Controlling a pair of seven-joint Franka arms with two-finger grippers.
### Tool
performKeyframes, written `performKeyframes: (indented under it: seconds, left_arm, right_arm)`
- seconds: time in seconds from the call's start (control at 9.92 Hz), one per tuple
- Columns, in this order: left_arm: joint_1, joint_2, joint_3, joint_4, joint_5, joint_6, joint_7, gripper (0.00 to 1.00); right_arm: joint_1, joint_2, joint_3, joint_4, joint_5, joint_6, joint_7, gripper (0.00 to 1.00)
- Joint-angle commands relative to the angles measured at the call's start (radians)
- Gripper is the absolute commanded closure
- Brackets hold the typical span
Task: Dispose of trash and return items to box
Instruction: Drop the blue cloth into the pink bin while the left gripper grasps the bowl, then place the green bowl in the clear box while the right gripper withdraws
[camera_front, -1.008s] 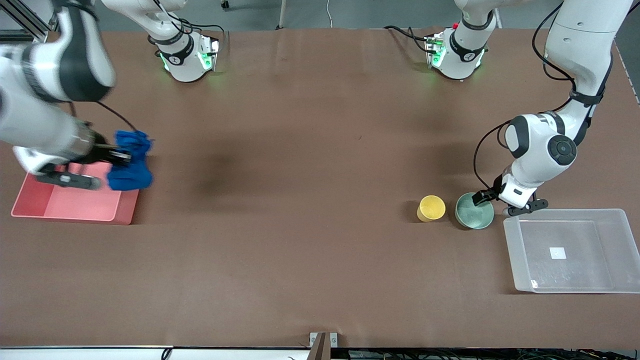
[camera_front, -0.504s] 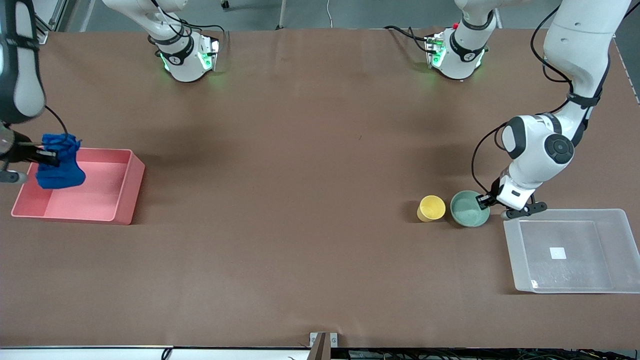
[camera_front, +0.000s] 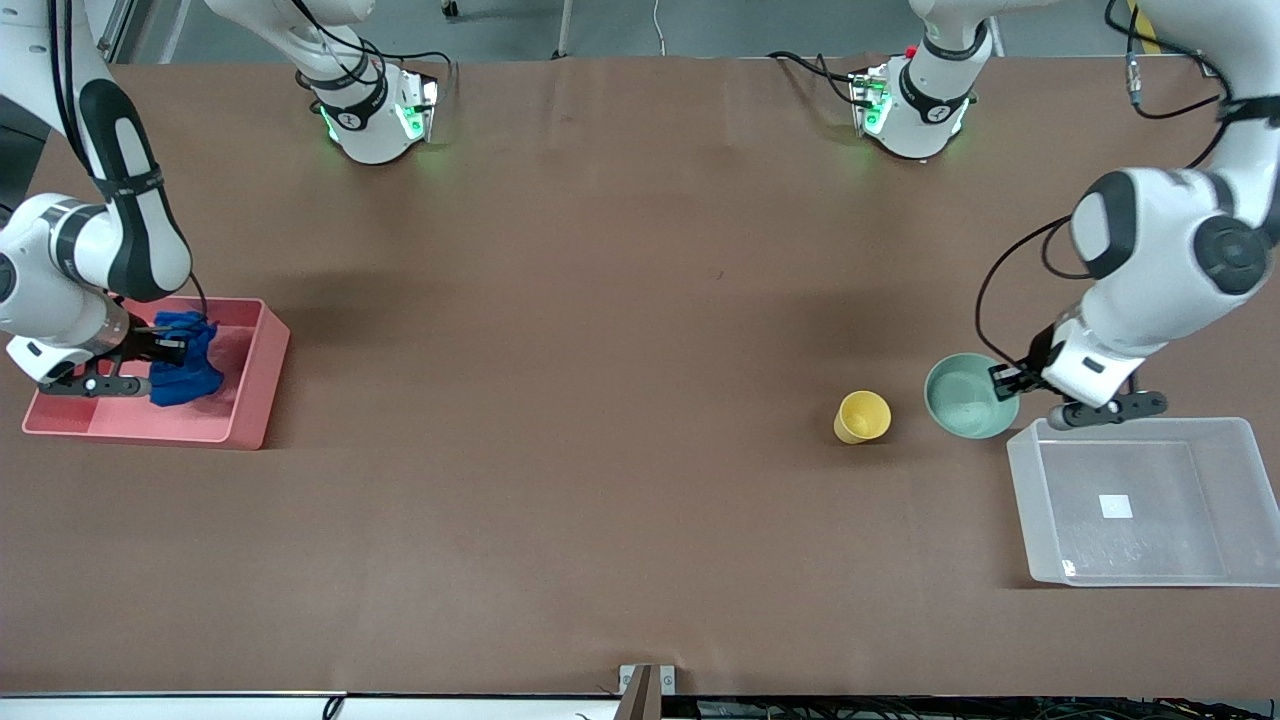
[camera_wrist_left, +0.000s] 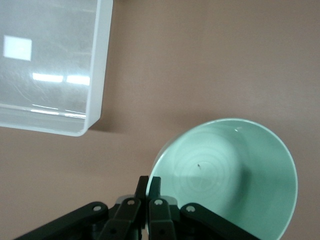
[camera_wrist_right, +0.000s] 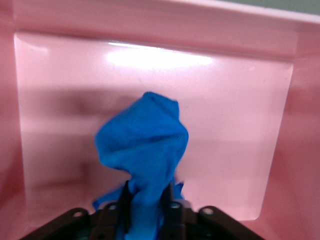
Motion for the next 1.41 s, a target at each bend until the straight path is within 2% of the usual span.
performKeyframes:
  seconds: [0.0,0.1,0.3,0.4,0.5,0.71,0.81,0.91,1.11,1.31]
  left_arm:
    - [0.032,0.084,0.004,0.129,0.013,-0.059,0.124,1.00]
    - [0.060,0.123,0.004,0.182,0.015,-0.061,0.176,1.00]
    - [0.130,0.234,0.004,0.316,0.016,-0.073,0.298,1.00]
    - [0.164,0.296,0.004,0.423,0.016,-0.163,0.360,1.00]
    - [0.172,0.372,0.010,0.524,0.025,-0.198,0.410,1.00]
    - [0.143,0.525,0.115,0.685,0.038,-0.194,0.486,1.00]
    - [0.126,0.603,0.168,0.764,0.038,-0.182,0.509,1.00]
    - [0.115,0.652,0.206,0.780,0.036,-0.127,0.512,1.00]
    - [0.129,0.711,0.220,0.777,0.030,-0.018,0.511,1.00]
    - [0.134,0.748,0.222,0.767,0.030,0.024,0.500,0.99]
  right_arm:
    - [-0.010,-0.022,0.008,0.018,0.002,-0.008,-0.017,0.00]
    - [-0.008,-0.059,0.010,0.022,0.011,-0.014,-0.011,0.00]
    - [-0.002,-0.198,0.030,0.076,0.095,-0.193,0.050,0.00]
    - [-0.006,-0.236,0.080,0.139,0.097,-0.300,0.129,0.00]
    - [-0.023,-0.269,0.138,0.208,0.097,-0.403,0.198,0.00]
    - [-0.046,-0.316,0.242,0.381,0.095,-0.636,0.336,0.00]
    - [-0.045,-0.320,0.255,0.502,0.097,-0.772,0.369,0.00]
    - [-0.042,-0.320,0.258,0.605,0.100,-0.878,0.371,0.00]
    - [-0.027,-0.324,0.252,0.737,0.100,-1.031,0.371,0.00]
    - [-0.019,-0.344,0.246,0.715,0.098,-1.025,0.366,0.00]
